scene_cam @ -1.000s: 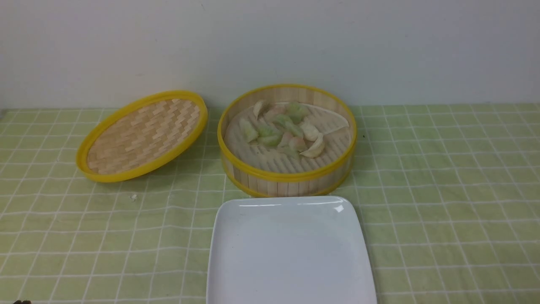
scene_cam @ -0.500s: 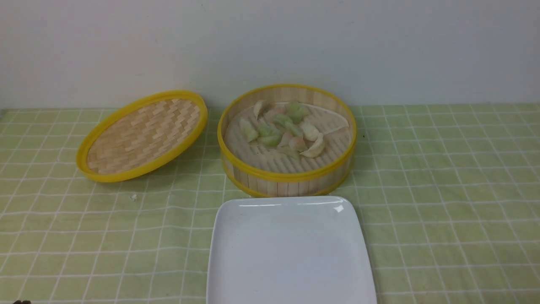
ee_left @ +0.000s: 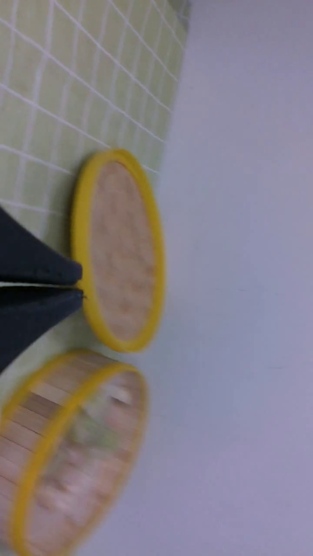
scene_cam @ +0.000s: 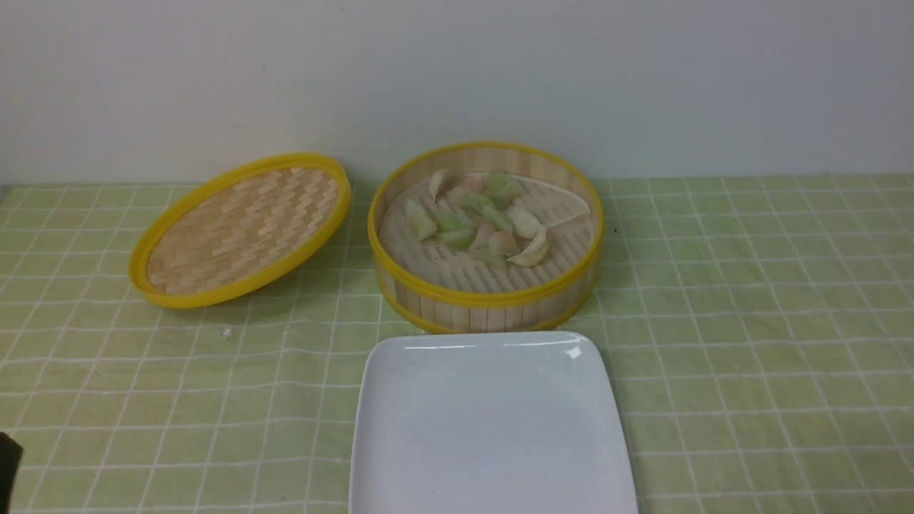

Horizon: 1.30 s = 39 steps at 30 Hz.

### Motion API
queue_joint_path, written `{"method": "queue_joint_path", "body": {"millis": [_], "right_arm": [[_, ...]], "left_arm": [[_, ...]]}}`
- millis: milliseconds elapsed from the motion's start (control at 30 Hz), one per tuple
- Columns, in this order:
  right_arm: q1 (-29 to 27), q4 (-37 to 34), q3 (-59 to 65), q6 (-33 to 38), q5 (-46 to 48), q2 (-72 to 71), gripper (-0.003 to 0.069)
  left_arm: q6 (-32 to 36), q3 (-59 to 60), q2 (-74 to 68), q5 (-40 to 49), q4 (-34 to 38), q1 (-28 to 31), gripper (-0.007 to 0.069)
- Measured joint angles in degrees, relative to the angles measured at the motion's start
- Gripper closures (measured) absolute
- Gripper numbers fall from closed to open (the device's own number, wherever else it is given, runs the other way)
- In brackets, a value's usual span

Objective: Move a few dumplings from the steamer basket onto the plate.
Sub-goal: Use the right arm to grab a dumpling from inside the steamer

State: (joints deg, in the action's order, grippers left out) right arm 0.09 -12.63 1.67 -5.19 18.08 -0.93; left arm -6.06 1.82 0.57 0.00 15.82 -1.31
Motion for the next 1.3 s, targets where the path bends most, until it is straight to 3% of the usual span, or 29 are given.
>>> {"method": "queue_joint_path", "body": {"millis": [133,233,367,567,700,800,933,967,1067,1167,1300], "right_arm": [[0.00,-16.86,0.00,-7.47,-5.78,0.00,0.0675],[0.00,-25.75,0.00,-9.35,-7.93,0.00,0.0675],[0.00,-28.45,0.00,-7.59,-8.83,0.00,0.0675],[0.36,-29.17,-0.74,-5.59,-11.09,0.00,0.0675],[1.14,-27.94,-7.97,-2.32,-8.54,0.16,0.0675],[1.13,-26.33,-19.22,3.13,-2.83,4.92,0.0675],[1.13,-25.55,-33.69,11.11,10.14,19.75,0.0675],[1.13,-25.42,-39.30,13.73,16.11,26.90,0.0675],[1.13,-25.28,-45.99,15.99,23.29,35.79,0.0675],[1.13,-25.08,-57.38,19.24,33.20,50.79,0.0675],[1.94,-24.57,-67.79,23.40,38.16,64.91,0.0672]], "left_arm": [[-2.11,0.00,0.00,-8.71,7.88,0.00,0.0631],[-2.43,0.00,0.00,-12.04,10.27,0.00,0.0631],[-2.43,0.00,0.00,-14.31,10.99,0.00,0.0631],[-4.12,-0.06,0.00,-26.54,11.36,0.00,0.0631],[-4.73,-3.66,0.00,-26.89,11.30,0.00,0.0631],[-4.73,-13.09,-2.55,-18.95,7.78,0.00,0.0631],[-4.98,-26.97,-12.36,2.06,0.19,0.00,0.0631],[-4.91,-33.01,-18.27,13.91,-1.09,0.00,0.0631],[-4.38,-40.21,-24.90,27.40,-1.86,0.00,0.0631],[-0.30,-49.77,-36.09,47.19,-2.34,0.00,0.0631],[5.47,-53.31,-44.90,61.14,-2.45,0.00,0.0631]]}}
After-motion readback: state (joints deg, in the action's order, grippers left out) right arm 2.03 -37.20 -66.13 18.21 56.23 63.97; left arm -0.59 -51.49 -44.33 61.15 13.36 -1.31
